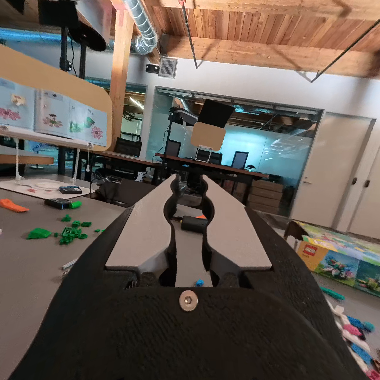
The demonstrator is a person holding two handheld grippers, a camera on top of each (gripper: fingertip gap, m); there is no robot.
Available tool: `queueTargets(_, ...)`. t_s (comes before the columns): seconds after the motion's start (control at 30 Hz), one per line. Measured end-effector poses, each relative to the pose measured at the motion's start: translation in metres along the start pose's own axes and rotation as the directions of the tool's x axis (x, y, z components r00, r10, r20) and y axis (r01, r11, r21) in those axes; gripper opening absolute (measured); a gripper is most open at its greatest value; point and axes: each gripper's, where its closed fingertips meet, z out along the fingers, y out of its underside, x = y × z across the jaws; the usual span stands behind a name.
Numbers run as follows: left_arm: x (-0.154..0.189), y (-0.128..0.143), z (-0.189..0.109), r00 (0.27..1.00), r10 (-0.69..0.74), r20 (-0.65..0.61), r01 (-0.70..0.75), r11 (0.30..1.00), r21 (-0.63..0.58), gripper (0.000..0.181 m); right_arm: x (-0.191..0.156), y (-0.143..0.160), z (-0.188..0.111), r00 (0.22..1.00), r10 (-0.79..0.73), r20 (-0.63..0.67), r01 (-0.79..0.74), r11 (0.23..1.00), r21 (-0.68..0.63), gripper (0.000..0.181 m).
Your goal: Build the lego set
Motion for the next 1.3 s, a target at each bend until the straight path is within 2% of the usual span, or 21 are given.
queueTargets(0.07,0.002,-0.002,0.000,1.000,-0.006,-0.007,0.006,1.000,0.007,0.000,0.006,0.003,0.000,0.999,0.038,0.023,-0.037,0.999,-0.027,0.017)
queueTargets(0.1,0.003,-0.003,0.000,1.000,-0.006,-0.012,0.006,1.000,0.011,0.000,0.003,0.005,0.001,0.994,0.064,0.084,-0.059,0.997,-0.055,0.017)
queueTargets(0.13,0.004,-0.004,0.000,1.000,-0.005,-0.017,0.005,1.000,0.016,0.000,-0.009,0.005,0.000,0.976,0.101,0.192,-0.085,0.992,-0.092,0.017)
queueTargets(0.17,0.005,-0.006,0.000,1.000,-0.002,-0.021,0.003,1.000,0.021,0.000,-0.028,0.003,-0.007,0.925,0.159,0.344,-0.117,0.983,-0.141,0.017)
queueTargets(0.2,0.007,-0.008,0.000,1.000,0.004,-0.024,-0.003,1.000,0.026,0.000,-0.054,0.000,-0.022,0.820,0.248,0.516,-0.151,0.963,-0.224,0.011)
queueTargets(0.23,0.008,-0.009,0.000,1.000,0.012,-0.026,-0.012,1.000,0.029,0.000,-0.082,-0.005,-0.045,0.663,0.362,0.655,-0.171,0.925,-0.338,0.007)
queueTargets(0.27,0.008,-0.009,-0.001,0.999,0.023,-0.028,-0.023,0.999,0.030,0.000,-0.103,-0.007,-0.068,0.535,0.462,0.707,-0.151,0.876,-0.458,0.013)
queueTargets(0.3,0.008,-0.009,-0.001,0.999,0.033,-0.028,-0.032,0.999,0.029,0.000,-0.119,0.000,-0.088,0.481,0.504,0.717,-0.077,0.839,-0.538,0.021)
queueTargets(0.33,0.008,-0.009,-0.001,0.999,0.037,-0.025,-0.036,0.999,0.029,0.000,-0.132,0.012,-0.107,0.472,0.495,0.730,0.029,0.818,-0.574,0.024)
queueTargets(0.4,0.006,-0.010,-0.001,0.999,0.026,-0.018,-0.026,0.999,0.034,0.000,-0.151,0.038,-0.134,0.488,0.460,0.742,0.200,0.768,-0.608,0.030)
queueTargets(0.5,0.003,-0.012,-0.001,1.000,0.012,-0.011,-0.012,0.999,0.043,0.000,-0.163,0.060,-0.154,0.519,0.476,0.710,0.268,0.698,-0.664,0.040)
queueTargets(0.63,0.006,-0.013,-0.001,1.000,0.010,-0.021,-0.009,0.999,0.045,0.000,-0.159,0.072,-0.152,0.572,0.466,0.675,0.257,0.679,-0.687,0.040)
queueTargets(0.8,0.007,-0.012,-0.001,1.000,0.015,-0.026,-0.014,0.999,0.042,0.000,-0.163,0.084,-0.156,0.570,0.471,0.674,0.324,0.625,-0.711,0.036)
queueTargets(0.83,0.006,-0.013,-0.001,1.000,0.014,-0.023,-0.013,0.999,0.042,0.000,-0.164,0.085,-0.154,0.571,0.458,0.682,0.333,0.630,-0.702,0.029)
queueTargets(0.93,0.003,-0.013,-0.001,1.000,0.008,-0.012,-0.007,0.999,0.044,0.000,-0.168,0.087,-0.150,0.566,0.432,0.702,0.364,0.633,-0.683,0.028)
queueTargets(1.03,-0.002,-0.013,-0.002,1.000,-0.006,0.006,0.006,0.999,0.045,0.000,-0.173,0.088,-0.133,0.575,0.371,0.729,0.402,0.648,-0.646,0.028)
queueTargets(1.17,-0.011,-0.012,-0.003,0.998,-0.049,0.034,0.047,0.998,0.049,0.000,-0.192,0.082,-0.076,0.610,0.323,0.724,0.348,0.711,-0.610,0.028)
queueTargets(1.3,-0.016,-0.014,-0.004,0.996,-0.070,0.047,0.067,0.996,0.056,0.000,-0.206,0.103,-0.029,0.648,0.298,0.701,0.366,0.685,-0.630,0.028)
